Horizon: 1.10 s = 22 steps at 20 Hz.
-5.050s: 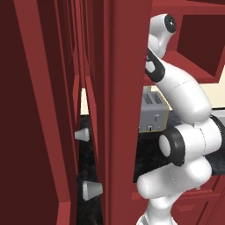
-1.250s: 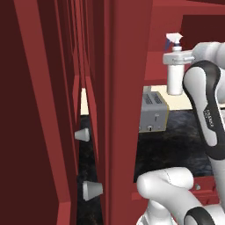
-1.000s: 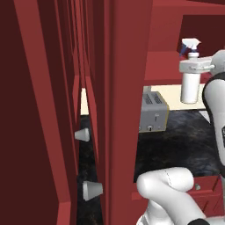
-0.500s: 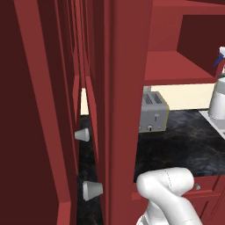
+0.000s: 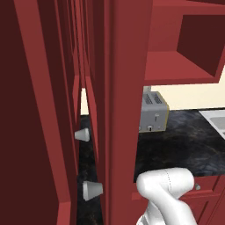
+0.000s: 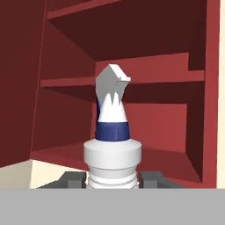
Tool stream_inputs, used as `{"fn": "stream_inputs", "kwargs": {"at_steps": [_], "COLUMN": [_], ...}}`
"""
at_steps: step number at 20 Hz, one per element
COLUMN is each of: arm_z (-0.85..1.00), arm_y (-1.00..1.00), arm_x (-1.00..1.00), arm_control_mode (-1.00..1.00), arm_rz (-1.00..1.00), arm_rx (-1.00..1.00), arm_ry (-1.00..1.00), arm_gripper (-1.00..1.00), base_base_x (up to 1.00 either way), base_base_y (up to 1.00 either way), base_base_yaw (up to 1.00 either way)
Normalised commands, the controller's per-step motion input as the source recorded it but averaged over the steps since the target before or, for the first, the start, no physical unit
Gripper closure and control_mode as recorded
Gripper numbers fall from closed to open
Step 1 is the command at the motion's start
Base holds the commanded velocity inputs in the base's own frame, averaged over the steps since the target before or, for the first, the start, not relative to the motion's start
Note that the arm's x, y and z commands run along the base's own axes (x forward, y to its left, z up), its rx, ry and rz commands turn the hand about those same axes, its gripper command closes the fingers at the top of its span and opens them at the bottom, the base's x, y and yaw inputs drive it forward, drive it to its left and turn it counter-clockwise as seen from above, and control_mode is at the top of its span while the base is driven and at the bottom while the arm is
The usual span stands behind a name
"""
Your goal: Move the cutting board and knife to the sink. Then move spray from the cabinet to the counter.
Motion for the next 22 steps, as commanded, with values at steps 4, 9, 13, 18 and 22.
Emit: {"fn": "stream_inputs", "kwargs": {"at_steps": [4,9,13,18,22], "arm_z": [-0.46,-0.52,-0.62,-0.87,-0.81], "arm_y": [-0.3,-0.12,0.0,0.0,0.01], "arm_x": [-0.2,-0.02,0.0,0.09,0.32], "arm_control_mode": [-1.0,-1.0,-1.0,-1.0,-1.0], "arm_rz": [0.0,0.0,0.0,0.0,0.0], "arm_rx": [0.0,0.0,0.0,0.0,0.0], "arm_ry": [-0.16,-0.13,-0.07,-0.07,-0.06], "arm_gripper": [1.0,1.0,1.0,1.0,1.0], "base_base_x": [0.0,0.0,0.0,0.0,0.0], "base_base_y": [0.0,0.0,0.0,0.0,0.0], "base_base_yaw": [0.0,0.0,0.0,0.0,0.0]}}
